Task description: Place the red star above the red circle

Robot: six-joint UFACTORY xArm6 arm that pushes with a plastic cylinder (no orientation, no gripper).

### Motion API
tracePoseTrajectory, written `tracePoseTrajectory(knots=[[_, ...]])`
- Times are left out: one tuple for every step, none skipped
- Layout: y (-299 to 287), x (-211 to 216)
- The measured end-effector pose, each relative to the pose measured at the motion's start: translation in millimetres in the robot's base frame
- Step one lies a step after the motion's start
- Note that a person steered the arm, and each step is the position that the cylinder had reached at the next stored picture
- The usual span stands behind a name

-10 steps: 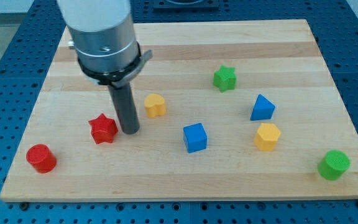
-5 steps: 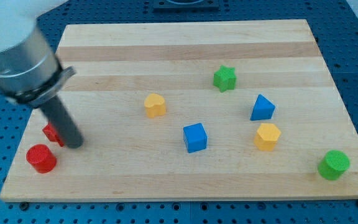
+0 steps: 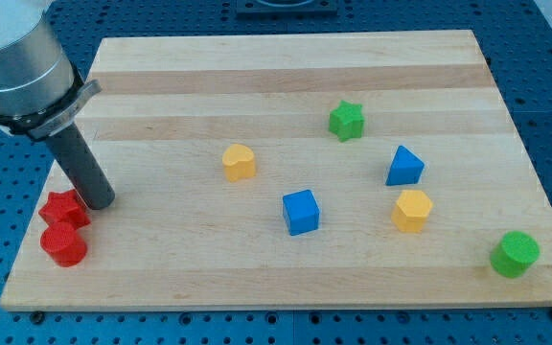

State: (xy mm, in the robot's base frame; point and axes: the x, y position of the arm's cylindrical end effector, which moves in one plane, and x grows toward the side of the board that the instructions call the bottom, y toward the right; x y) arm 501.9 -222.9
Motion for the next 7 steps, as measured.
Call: tracePoseTrajectory(knots=[[0.0,-1.9],[5.9,-22.2],[48.1,-39.5],[78.3,-39.6],[78.3,-39.6],[79.6,-36.4],[89.1,73.2]])
